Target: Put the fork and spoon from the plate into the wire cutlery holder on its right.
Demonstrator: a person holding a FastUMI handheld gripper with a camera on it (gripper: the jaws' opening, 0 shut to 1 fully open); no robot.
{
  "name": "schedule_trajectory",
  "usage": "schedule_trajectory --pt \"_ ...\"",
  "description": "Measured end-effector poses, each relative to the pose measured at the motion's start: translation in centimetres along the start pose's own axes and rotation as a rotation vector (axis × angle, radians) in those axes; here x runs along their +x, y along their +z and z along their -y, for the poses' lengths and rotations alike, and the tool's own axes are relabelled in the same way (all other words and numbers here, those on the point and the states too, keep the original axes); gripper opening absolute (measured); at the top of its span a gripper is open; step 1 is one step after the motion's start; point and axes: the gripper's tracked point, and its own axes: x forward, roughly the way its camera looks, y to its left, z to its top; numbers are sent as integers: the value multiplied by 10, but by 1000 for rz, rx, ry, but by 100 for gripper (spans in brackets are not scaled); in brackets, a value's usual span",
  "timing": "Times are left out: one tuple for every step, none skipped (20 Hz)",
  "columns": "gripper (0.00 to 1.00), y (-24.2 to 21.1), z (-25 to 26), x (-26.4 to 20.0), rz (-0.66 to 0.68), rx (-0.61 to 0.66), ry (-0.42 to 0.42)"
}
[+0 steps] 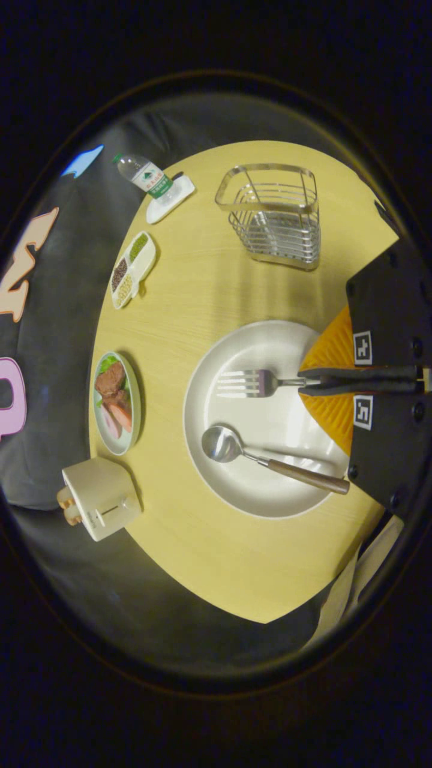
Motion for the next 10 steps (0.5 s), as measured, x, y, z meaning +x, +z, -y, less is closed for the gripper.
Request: schedule_trajectory --pt "5 6 4 -5 9 0 -8" --pt "5 12 9 -10 18 3 -11" --pt "4 13 13 -15 18 8 -14" --pt "4 17 19 -20 24 16 -18" --pt "4 20 23 -26 24 24 -19" --pt "4 23 29 -31 22 29 -23" --pt "4 23 37 -37 18 31 -29" --pt "5 24 45 -42 11 28 -38" --pt "4 24 53 -46 8 20 -48" --pt "4 23 61 -50 -4 10 -59"
